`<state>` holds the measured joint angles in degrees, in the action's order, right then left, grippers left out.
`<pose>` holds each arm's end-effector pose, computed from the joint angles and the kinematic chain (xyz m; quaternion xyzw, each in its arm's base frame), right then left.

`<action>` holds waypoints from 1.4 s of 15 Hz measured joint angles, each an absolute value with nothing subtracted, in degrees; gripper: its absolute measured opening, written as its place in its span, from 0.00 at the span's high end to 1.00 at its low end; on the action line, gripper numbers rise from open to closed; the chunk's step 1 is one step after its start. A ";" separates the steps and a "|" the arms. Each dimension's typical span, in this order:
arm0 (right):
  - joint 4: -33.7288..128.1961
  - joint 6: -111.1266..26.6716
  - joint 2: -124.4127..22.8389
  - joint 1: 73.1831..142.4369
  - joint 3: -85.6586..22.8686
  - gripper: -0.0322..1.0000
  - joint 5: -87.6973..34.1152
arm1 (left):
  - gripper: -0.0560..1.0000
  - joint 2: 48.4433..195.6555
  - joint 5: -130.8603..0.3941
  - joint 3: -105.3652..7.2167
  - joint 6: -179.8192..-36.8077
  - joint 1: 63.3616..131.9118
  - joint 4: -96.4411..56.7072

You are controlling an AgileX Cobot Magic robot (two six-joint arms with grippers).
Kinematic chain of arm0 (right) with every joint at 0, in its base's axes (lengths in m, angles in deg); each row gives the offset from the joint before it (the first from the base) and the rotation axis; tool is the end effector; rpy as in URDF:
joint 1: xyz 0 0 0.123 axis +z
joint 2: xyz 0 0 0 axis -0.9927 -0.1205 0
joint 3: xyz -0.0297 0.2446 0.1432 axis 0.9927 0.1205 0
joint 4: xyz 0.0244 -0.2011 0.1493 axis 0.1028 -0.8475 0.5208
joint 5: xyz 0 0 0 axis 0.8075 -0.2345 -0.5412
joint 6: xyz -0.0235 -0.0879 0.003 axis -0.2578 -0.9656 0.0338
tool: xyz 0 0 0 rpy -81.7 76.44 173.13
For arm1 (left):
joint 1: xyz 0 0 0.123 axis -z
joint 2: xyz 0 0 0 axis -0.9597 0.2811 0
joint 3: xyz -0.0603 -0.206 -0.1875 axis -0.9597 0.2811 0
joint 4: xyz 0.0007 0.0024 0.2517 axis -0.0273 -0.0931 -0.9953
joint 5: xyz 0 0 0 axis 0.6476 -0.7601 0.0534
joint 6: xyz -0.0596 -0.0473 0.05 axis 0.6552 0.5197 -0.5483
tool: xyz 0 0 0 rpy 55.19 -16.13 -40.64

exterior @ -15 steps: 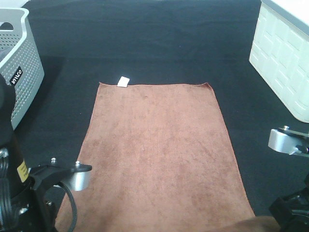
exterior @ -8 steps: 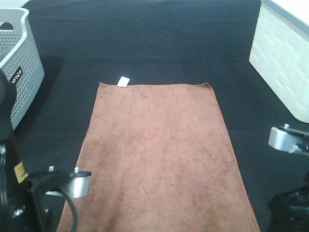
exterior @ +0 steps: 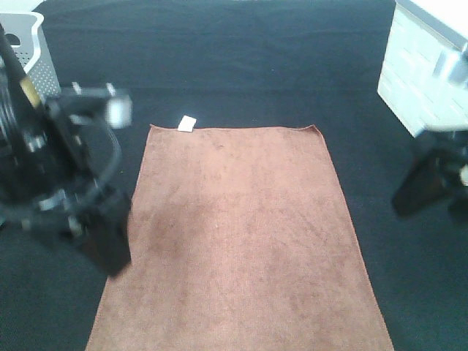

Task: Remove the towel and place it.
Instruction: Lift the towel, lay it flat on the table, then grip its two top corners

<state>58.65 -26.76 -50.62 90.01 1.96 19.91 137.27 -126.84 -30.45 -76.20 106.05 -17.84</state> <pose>0.2133 0.0510 0.2494 -0.0449 0.9816 0.1481 0.1117 0.2204 -0.1661 0.2430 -0.2409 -0.9624 0.1244 0.0149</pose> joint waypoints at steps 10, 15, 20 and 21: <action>61.05 -25.78 -68.66 89.67 -14.83 0.31 13.55 | 0.22 151.82 -124.66 -46.72 -80.27 92.18 -21.39; 60.88 -26.41 -86.31 89.44 -34.31 0.31 18.42 | 0.22 164.09 -126.04 -62.08 -79.87 91.44 -22.48; 60.48 -30.65 -102.87 89.21 -53.33 0.31 23.63 | 0.22 179.96 -127.24 -76.57 -81.59 82.55 -15.37; 60.48 -30.82 -105.22 89.21 -55.97 0.31 23.63 | 0.22 182.31 -126.49 -78.86 -83.08 81.81 -14.80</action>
<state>60.48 -30.82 -105.22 89.21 -55.97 23.63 182.31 -126.49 -78.86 -83.08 81.81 -14.80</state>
